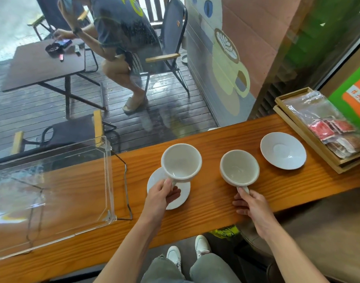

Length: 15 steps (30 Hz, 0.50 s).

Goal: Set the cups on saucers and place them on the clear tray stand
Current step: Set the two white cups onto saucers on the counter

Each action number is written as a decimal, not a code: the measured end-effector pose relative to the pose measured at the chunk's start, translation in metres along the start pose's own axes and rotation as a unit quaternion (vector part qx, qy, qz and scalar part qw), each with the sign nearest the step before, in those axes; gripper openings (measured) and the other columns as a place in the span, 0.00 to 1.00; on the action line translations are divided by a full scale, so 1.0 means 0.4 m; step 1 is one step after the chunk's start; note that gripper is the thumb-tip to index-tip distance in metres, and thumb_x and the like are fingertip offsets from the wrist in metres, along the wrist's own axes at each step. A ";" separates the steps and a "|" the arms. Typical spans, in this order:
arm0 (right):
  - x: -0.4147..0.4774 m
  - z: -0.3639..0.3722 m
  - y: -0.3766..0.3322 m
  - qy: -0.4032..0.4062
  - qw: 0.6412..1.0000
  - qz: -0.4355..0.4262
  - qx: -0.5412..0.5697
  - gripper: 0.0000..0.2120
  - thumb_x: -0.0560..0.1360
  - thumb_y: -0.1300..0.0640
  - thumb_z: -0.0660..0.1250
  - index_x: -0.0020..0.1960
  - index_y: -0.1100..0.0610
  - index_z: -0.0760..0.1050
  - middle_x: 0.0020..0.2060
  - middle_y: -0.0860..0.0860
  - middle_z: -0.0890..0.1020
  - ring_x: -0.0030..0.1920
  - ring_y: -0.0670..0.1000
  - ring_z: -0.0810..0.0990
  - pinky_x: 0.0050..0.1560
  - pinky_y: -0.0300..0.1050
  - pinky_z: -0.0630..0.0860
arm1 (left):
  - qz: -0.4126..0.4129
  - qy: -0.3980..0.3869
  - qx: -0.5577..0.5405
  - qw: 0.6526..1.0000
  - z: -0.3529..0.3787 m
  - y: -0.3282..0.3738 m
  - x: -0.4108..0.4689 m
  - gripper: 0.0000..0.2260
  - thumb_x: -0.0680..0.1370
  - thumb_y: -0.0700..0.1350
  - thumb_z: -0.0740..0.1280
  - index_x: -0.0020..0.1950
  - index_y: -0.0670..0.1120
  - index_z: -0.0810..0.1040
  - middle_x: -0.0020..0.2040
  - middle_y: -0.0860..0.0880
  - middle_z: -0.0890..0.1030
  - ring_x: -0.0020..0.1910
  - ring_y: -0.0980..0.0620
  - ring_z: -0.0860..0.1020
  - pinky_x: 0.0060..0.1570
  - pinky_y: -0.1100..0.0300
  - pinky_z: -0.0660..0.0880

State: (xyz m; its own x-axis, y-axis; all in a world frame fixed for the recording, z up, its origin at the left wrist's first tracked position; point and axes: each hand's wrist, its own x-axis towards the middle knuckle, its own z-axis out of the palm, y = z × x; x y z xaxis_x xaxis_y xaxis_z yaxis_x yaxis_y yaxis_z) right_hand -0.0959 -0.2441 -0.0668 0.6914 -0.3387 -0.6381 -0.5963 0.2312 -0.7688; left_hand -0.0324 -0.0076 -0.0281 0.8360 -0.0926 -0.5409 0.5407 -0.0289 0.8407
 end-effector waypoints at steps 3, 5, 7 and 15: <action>0.001 -0.002 0.001 0.000 1.000 -0.005 -0.006 0.10 0.77 0.52 0.62 0.48 0.58 0.78 0.42 0.54 0.79 0.43 0.52 0.80 0.40 0.46 0.76 | 0.002 0.021 -0.027 0.999 -0.021 -0.032 -0.024 0.13 0.80 0.48 0.59 0.48 0.43 0.79 0.50 0.42 0.80 0.51 0.48 0.81 0.55 0.54 0.78; 0.002 -0.004 0.000 -0.004 1.000 -0.009 -0.009 0.10 0.77 0.53 0.62 0.48 0.59 0.78 0.42 0.55 0.79 0.43 0.52 0.80 0.39 0.45 0.76 | -0.002 0.033 -0.046 0.998 -0.031 -0.049 -0.033 0.13 0.80 0.47 0.59 0.45 0.42 0.79 0.49 0.41 0.79 0.50 0.47 0.80 0.52 0.55 0.78; 0.003 -0.005 0.000 -0.007 1.000 -0.013 -0.015 0.11 0.77 0.53 0.62 0.48 0.60 0.77 0.41 0.55 0.79 0.42 0.52 0.80 0.39 0.45 0.75 | -0.006 0.044 -0.057 0.997 -0.039 -0.067 -0.038 0.13 0.81 0.46 0.59 0.44 0.42 0.79 0.48 0.42 0.78 0.50 0.47 0.79 0.52 0.55 0.77; 0.002 -0.009 -0.002 -0.011 1.000 -0.019 -0.018 0.09 0.78 0.54 0.62 0.47 0.59 0.77 0.40 0.55 0.78 0.41 0.52 0.79 0.40 0.45 0.74 | -0.007 0.060 -0.065 0.996 -0.048 -0.114 -0.049 0.12 0.81 0.45 0.58 0.47 0.43 0.80 0.50 0.43 0.81 0.53 0.48 0.78 0.50 0.58 0.77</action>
State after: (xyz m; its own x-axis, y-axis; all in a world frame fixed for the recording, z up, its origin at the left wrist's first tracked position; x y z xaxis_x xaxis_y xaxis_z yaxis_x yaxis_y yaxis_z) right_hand -0.0963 -0.2479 -0.0665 0.7230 -0.3259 -0.6091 -0.5830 0.1852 -0.7911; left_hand -0.0716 0.0146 -0.0564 0.8288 0.0273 -0.5588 0.5539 0.1010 0.8264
